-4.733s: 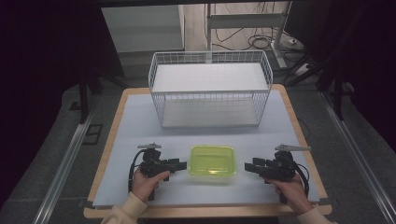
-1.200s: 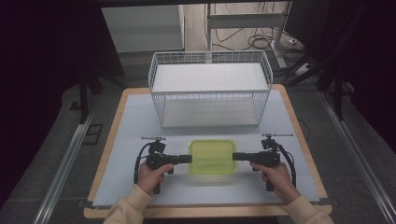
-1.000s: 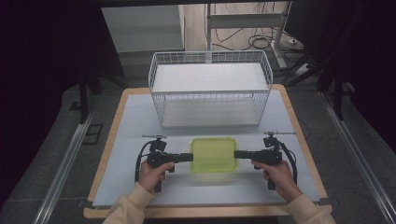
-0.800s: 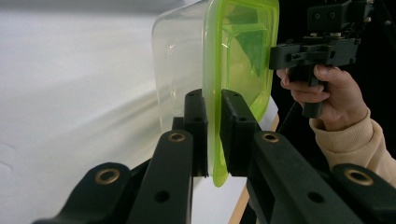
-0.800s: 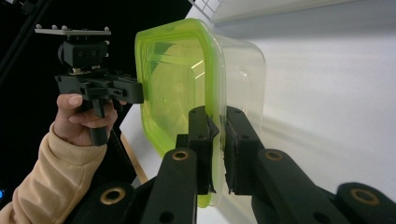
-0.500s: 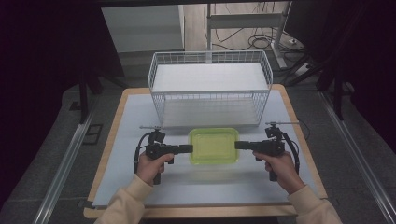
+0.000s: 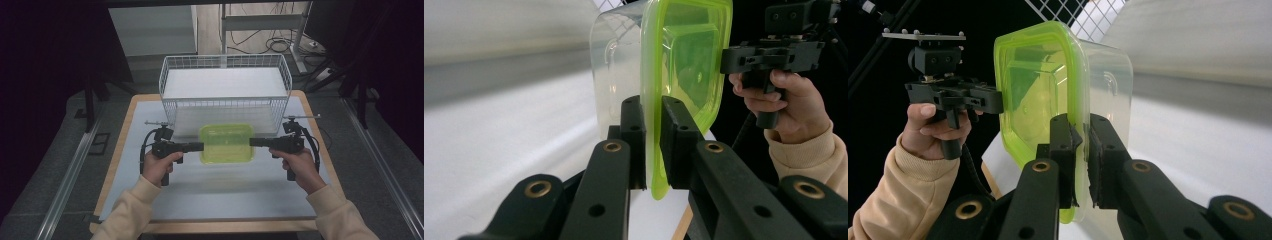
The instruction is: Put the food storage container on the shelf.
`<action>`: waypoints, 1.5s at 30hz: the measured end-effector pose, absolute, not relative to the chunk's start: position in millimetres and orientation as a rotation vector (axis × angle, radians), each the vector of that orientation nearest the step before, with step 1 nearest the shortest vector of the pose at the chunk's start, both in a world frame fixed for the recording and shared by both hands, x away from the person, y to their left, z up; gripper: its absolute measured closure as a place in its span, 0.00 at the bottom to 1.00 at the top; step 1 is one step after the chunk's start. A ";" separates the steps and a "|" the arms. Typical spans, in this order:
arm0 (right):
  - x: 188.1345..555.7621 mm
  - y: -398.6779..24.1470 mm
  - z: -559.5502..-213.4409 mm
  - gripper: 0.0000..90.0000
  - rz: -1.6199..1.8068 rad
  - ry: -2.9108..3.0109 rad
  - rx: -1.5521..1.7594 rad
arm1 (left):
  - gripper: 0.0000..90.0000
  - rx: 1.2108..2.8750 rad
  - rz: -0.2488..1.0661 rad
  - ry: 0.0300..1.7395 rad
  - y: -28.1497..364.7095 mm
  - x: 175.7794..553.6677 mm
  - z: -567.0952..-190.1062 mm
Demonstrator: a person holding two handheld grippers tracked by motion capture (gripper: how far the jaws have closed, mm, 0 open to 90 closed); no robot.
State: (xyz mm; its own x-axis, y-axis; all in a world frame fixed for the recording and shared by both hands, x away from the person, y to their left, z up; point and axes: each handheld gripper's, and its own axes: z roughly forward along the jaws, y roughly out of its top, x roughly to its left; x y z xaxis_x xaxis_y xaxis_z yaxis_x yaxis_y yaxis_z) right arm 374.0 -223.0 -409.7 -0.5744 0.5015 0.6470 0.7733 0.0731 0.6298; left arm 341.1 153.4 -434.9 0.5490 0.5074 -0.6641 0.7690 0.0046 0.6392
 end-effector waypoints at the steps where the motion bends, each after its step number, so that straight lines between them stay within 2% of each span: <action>1: 374.0 -223.0 -409.7 0.92 -1.503 -2.092 -1.284 | 0.91 1.653 -0.285 1.091 154.0 342.4 -432.3; 33: 422.2 -209.1 -330.4 0.92 -1.540 -2.120 -1.252 | 0.90 1.636 -0.232 1.093 164.7 388.0 -362.0; 45: 443.5 -200.4 -314.7 0.92 -1.554 -2.127 -1.255 | 0.90 1.626 -0.233 1.108 173.0 411.4 -348.4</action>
State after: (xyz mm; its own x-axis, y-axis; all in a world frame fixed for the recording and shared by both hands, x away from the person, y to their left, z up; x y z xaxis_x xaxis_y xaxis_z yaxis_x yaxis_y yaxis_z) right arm 443.5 -200.4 -314.7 -0.6096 0.5015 0.6139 0.7373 0.0743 0.6715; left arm 411.4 173.0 -348.4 0.5432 0.5341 -0.6478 0.7497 0.0387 0.6606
